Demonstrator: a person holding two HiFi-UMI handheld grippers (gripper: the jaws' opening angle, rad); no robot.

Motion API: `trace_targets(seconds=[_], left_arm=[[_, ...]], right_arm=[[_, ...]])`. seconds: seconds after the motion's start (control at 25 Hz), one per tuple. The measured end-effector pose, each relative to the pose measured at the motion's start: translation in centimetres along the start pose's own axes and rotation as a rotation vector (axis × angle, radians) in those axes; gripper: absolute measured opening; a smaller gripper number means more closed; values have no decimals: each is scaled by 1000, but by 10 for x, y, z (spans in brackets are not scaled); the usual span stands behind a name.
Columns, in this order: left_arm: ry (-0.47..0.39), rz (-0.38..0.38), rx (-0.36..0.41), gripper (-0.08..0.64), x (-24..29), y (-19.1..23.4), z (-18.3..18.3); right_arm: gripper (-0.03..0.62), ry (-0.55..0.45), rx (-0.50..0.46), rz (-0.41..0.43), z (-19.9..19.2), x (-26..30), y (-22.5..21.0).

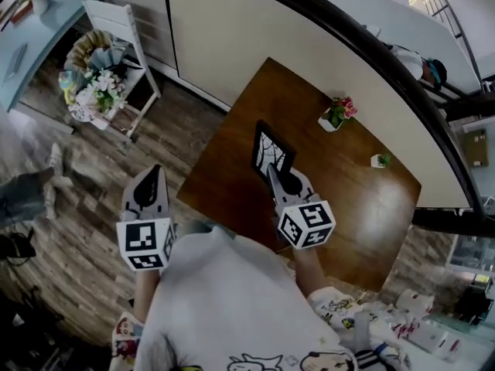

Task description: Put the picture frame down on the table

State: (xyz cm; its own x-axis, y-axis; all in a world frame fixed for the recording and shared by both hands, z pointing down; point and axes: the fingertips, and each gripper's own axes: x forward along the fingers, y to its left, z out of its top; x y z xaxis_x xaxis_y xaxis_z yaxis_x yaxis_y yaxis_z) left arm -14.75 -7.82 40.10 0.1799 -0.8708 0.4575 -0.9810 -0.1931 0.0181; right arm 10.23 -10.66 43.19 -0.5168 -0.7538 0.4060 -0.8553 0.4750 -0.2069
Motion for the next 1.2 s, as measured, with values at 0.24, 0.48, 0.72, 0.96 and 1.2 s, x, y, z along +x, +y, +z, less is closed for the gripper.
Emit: trace_targets(seconds=[0.24, 0.48, 0.72, 0.96, 1.2], left_arm=[[-7, -97, 61, 3, 29, -30, 18], [-7, -214, 117, 3, 55, -58, 31], [6, -344, 159, 3, 75, -71, 36], [27, -465, 201, 3, 97, -71, 40], [51, -580, 251, 3, 113, -71, 40]], right_arm=[[9, -27, 48, -96, -2, -20, -32], [8, -53, 94, -199, -5, -40, -49], [8, -56, 141, -308, -10, -50, -48], [8, -59, 196, -423, -12, -53, -41], [8, -70, 240, -527, -12, -54, -30]])
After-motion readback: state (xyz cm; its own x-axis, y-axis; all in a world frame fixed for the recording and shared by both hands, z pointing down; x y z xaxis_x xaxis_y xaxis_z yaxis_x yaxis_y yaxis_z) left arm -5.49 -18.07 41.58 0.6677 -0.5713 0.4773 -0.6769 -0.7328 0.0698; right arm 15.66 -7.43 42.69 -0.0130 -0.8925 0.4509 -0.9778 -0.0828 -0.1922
